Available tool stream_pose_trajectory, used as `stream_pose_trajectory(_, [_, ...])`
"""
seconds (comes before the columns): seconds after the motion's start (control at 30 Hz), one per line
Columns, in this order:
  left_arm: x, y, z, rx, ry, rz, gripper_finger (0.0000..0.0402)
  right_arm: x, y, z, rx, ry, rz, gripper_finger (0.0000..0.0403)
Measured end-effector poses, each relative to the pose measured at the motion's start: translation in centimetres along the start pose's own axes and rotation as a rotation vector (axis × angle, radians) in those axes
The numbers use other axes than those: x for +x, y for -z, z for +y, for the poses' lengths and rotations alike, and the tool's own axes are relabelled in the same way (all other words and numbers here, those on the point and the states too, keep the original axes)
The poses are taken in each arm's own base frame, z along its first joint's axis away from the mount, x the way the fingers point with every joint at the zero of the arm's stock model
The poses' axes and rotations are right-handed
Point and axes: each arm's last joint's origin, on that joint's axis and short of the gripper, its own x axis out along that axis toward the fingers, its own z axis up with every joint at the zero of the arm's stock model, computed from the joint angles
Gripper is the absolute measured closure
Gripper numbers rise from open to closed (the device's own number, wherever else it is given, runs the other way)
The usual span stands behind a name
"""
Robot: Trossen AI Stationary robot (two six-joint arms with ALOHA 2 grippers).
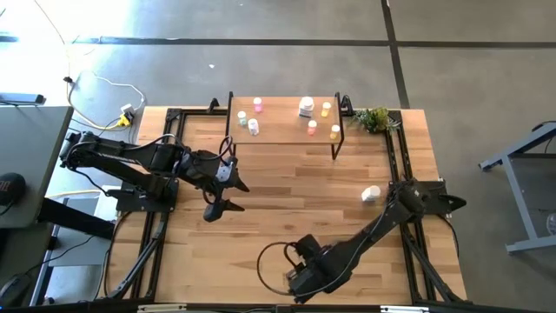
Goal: Pick and place medicine bottles onto shelf by color
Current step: Put the green pill bottle on the shelf
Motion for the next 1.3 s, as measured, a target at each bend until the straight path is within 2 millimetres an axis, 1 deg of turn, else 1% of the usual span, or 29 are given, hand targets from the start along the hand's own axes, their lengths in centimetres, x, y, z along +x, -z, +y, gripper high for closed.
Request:
stream_pose_trajectory(0.13, [0.0, 0.0, 0.0, 0.0, 0.0, 0.0, 0.0117, 2.0, 0.6, 0.7, -0.01, 0.025, 0.026, 0.018])
stream_pose_trajectory(0.5, [0.0, 0.0, 0.0, 0.0, 0.0, 0.0, 0.0117, 5.8, 1.2, 1.6, -0.006, 0.082, 0.047, 0.018])
stream_pose_trajectory(0.77, [0.0, 0.0, 0.0, 0.002, 0.0, 0.0, 0.0117, 7.4, 1.3, 1.8, 0.013, 0.118, 0.04, 0.0186])
stream_pose_trajectory(0.9, [0.0, 0.0, 0.0, 0.003, 0.0, 0.0, 0.0117, 7.5, 1.1, 1.8, 0.018, 0.123, 0.04, 0.021])
stream_pose_trajectory(1.2, [0.0, 0.0, 0.0, 0.003, 0.0, 0.0, 0.0117, 7.7, 0.1, 1.6, 0.026, 0.147, 0.075, 0.0291])
stream_pose_trajectory(1.3, [0.0, 0.0, 0.0, 0.01, 0.0, 0.0, 0.0117, 7.7, 0.0, 1.6, 0.012, 0.153, 0.091, 0.0308])
